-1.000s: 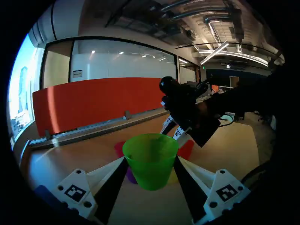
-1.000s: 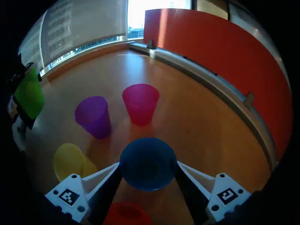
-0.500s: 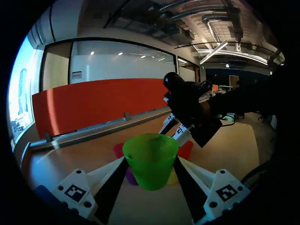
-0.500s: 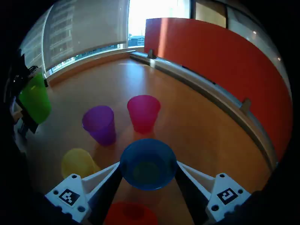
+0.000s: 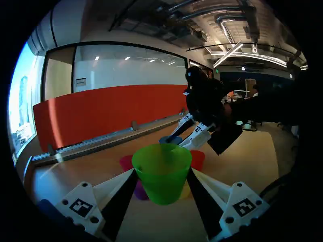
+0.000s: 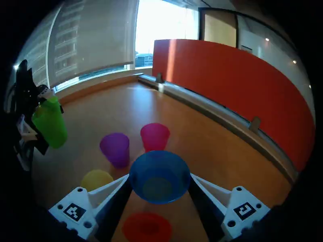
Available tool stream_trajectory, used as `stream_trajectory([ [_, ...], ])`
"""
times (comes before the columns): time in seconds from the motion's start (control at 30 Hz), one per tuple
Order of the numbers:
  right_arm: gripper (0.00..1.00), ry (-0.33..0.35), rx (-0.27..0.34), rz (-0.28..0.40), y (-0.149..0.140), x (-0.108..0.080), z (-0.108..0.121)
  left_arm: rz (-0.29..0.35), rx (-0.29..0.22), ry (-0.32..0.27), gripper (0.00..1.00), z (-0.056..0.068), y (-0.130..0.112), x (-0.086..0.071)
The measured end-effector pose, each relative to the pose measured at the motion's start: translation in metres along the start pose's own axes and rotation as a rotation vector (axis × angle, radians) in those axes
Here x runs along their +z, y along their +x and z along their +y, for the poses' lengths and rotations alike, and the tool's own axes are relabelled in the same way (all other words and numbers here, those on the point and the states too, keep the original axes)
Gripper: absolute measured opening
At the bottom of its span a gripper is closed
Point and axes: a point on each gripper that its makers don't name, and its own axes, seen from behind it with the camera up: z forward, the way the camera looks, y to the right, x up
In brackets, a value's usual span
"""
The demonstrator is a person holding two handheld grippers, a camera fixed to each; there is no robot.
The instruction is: Pour water
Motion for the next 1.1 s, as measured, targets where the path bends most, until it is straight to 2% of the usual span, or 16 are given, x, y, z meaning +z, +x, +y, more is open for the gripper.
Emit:
stream_trajectory([
  [0.3,0.91,-0.016,0.017,0.106,0.026,-0.024,-0.004,-0.001,0.002,0.002,0.83,0.003,0.001,0.0],
  [0.7,0.91,-0.03,0.029,0.235,0.045,-0.047,-0.013,-0.002,-0.001,-0.005,0.83,0.008,0.0,0.002],
  [1.1,0.91,-0.045,0.03,0.361,0.062,-0.066,-0.02,-0.019,-0.031,-0.017,0.83,0.014,-0.005,0.007],
])
